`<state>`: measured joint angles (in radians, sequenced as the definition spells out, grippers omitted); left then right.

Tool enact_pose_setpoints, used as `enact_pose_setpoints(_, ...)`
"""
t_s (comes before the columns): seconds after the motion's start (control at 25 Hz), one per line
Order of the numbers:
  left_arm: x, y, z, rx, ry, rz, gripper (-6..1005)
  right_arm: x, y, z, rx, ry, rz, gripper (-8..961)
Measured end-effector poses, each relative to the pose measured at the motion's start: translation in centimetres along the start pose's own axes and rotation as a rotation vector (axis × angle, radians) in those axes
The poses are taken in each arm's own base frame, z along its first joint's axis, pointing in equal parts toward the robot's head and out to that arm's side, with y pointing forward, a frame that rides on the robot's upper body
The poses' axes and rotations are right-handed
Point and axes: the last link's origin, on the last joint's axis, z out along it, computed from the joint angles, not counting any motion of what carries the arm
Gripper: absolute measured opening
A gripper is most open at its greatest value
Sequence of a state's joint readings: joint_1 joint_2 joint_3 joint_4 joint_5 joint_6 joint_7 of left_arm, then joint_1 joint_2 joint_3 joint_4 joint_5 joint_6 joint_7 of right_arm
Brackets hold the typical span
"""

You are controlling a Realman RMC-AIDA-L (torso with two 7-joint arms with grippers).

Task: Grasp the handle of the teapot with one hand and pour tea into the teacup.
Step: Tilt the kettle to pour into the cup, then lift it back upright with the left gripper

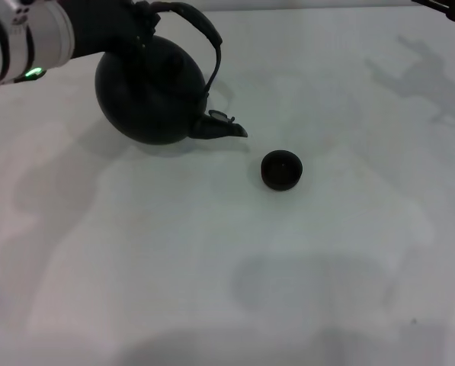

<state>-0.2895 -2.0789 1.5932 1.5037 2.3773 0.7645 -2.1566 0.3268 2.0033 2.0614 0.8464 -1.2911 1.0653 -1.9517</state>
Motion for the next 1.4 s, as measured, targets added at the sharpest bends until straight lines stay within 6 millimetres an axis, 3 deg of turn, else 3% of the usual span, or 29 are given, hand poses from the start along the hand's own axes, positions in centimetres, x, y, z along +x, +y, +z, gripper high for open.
enact_pose_setpoints(1.04, 4.5, 2.6, 2.2, -0.028, -0.009, 0.197, 122, 0.5, 0.0, 0.1, 0.005, 0.014, 0.010, 860)
enact_pose_setpoints(1.4, 5.1, 3.3, 2.4, -0.047, -0.005, 0.232, 120, 0.6, -0.4, 0.1, 0.029, 0.018, 0.008, 860)
